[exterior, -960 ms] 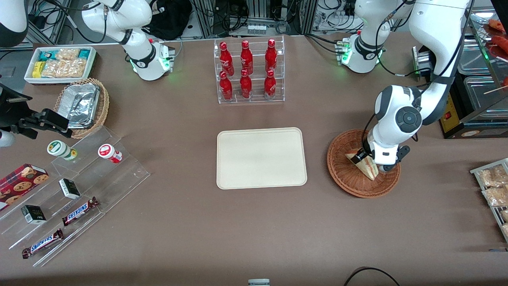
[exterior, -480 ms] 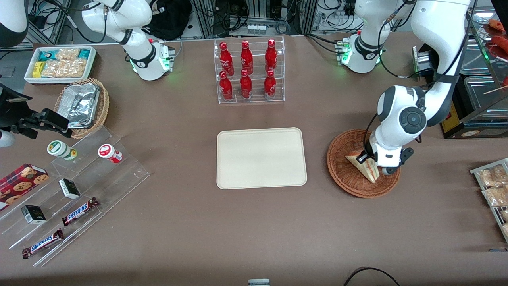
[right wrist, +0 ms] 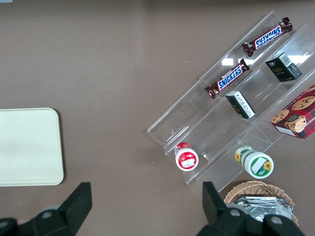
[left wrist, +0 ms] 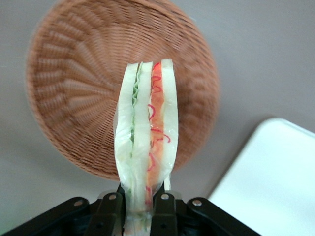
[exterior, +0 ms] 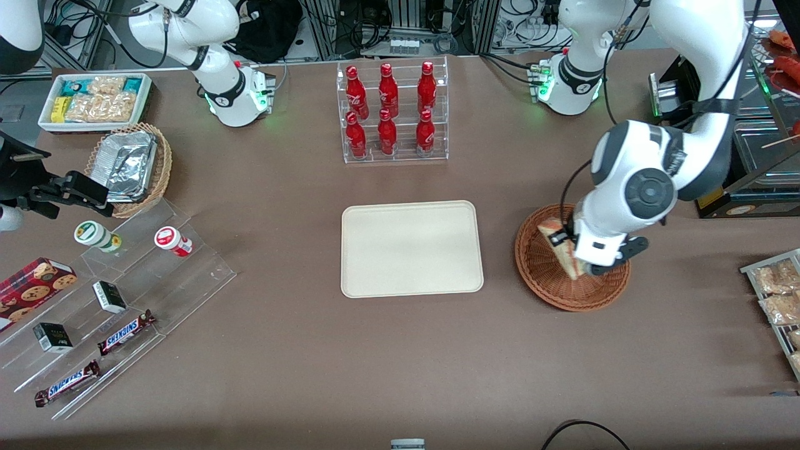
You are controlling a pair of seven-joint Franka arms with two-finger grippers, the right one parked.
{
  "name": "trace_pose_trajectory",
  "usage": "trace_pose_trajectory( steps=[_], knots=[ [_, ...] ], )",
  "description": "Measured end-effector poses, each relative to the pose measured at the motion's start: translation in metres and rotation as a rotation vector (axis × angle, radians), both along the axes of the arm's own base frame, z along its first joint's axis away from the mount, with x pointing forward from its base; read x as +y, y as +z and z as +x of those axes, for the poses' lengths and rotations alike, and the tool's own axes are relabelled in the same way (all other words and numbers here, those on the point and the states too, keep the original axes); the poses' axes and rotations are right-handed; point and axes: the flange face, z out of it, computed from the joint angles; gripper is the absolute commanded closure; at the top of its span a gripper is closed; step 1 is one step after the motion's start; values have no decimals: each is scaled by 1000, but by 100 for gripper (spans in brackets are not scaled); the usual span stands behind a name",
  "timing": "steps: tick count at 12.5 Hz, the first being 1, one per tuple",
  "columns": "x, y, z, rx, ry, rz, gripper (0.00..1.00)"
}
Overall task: Place sandwich from basket to tray
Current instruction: 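Close the left gripper on the sandwich and lift it, then carry the sandwich with the left gripper over the cream tray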
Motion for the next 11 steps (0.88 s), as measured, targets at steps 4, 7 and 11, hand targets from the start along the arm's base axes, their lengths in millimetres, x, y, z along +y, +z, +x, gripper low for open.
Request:
trace_pose_trajectory(
  steps=[4,7,11],
  knots=[
    [-79,-2,4,-21,-200,-47,84],
    [-131,-15,8,-8,-265,-122,82],
    [-214,-34,1,-39,-287,-115,84]
  ],
)
